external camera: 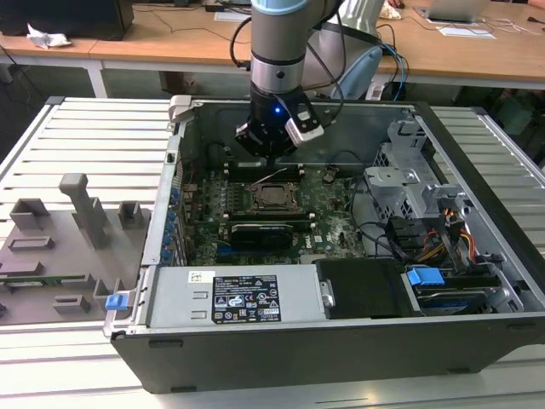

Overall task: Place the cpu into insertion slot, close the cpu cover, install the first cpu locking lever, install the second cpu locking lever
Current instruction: 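Install the first cpu locking lever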

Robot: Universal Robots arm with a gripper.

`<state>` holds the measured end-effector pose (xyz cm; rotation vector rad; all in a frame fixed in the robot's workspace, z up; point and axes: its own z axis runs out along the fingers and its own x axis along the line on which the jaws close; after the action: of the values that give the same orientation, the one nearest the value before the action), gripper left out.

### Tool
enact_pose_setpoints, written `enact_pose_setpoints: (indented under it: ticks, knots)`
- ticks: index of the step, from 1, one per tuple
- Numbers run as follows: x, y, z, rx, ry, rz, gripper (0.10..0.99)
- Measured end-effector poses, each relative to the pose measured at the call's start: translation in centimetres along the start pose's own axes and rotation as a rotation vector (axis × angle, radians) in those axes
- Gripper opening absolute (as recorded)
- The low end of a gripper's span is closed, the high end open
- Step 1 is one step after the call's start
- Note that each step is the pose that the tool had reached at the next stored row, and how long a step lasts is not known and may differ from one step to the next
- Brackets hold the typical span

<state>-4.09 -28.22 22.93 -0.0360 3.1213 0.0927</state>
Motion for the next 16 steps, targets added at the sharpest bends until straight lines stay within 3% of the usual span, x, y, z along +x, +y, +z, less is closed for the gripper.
enact_pose_setpoints:
  ticks: [16]
  knots:
    - [-1.94,0.04,1.45,0.000,0.0001,0.000,0.106]
